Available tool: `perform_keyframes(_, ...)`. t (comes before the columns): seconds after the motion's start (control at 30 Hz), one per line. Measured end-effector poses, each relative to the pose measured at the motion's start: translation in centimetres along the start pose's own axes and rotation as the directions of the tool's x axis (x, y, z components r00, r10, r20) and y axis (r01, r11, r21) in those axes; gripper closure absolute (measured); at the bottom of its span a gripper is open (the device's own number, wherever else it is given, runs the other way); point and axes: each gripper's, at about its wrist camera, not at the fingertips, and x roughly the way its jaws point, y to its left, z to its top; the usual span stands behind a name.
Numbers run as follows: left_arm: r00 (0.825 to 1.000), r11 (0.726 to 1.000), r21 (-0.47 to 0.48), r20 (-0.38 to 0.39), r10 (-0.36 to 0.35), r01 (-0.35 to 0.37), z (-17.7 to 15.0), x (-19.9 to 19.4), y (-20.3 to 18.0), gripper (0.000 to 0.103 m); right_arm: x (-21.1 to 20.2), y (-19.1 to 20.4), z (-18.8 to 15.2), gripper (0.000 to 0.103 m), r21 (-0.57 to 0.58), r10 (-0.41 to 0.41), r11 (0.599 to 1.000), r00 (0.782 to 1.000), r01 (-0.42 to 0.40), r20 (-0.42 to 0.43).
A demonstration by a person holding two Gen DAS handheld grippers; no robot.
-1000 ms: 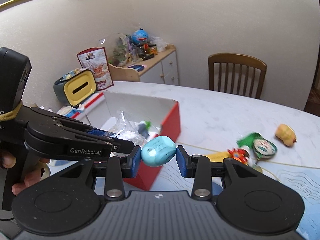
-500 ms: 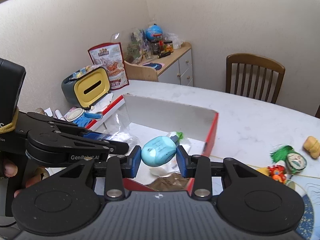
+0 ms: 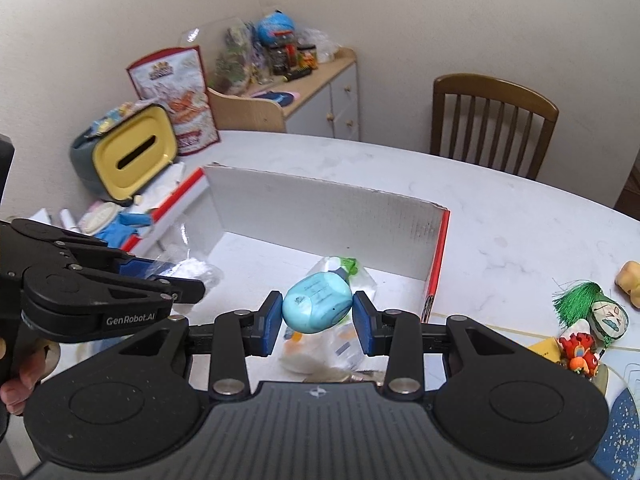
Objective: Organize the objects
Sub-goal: 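Carry the soap bar and granule bag into the box and open both grippers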
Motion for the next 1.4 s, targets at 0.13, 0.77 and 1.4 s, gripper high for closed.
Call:
perform_keyframes(0.13,1.000,1.000,0.029,-0.026,0.007,-0.006,0.5,1.6,0.0,0.081,1.5,0.2,0.5,0.066,-0.013,-0.028,1.000,1.000,0.028,-0.013)
perform_keyframes(0.77,0.986,0.993,0.113,-0.164,0.034,-0.015,1.0,6.5,-0.2,0.081,7.5,-0.3,0.4,0.066,-0.031,-0.084,0.996,0.985,0.080,-0.151)
perform_keyframes(1.4,0.943,0.990,0.139,-0.331,0.039,0.008,1.2,8.5,-0.5,0.070,7.0,-0.3,0.4,0.059,-0.007,-0.065,0.998,0.988,0.065,-0.137)
